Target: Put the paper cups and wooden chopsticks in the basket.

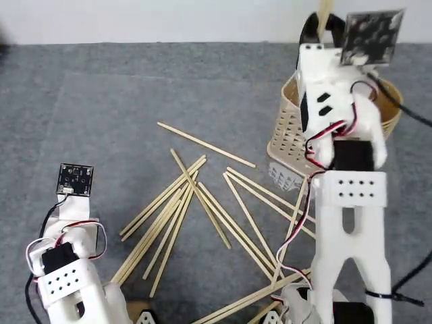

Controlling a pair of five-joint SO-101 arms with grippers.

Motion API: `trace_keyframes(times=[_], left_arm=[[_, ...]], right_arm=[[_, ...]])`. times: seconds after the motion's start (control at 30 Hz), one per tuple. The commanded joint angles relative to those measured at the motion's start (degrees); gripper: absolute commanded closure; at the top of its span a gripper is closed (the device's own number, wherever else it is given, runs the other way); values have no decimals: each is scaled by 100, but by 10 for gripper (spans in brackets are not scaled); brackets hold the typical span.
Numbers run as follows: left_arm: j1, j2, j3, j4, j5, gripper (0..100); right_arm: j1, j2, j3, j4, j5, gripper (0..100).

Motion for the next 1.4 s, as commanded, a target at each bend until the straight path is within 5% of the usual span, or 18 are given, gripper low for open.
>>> trace_keyframes(times=[0.0,0.2,0.43,0.6,1.07,1.37], left_arm=[[-9,-105,-40,-149,-35,985],[-9,-105,-40,-149,-35,985],[-9,-105,-40,-149,-35,985],[-9,-105,-31,-149,-35,985],[-9,-105,-31,-149,-35,985],[-9,-105,-31,-149,-35,985]], right_arm=[[40,-13,730,-980,211,991],[48,-13,1591,-1560,229,986],[48,-40,1574,-945,202,817],[48,-224,1319,-664,211,831],[-356,-681,-141,4013,-141,861],[-1376,-655,475,5640,-132,859]])
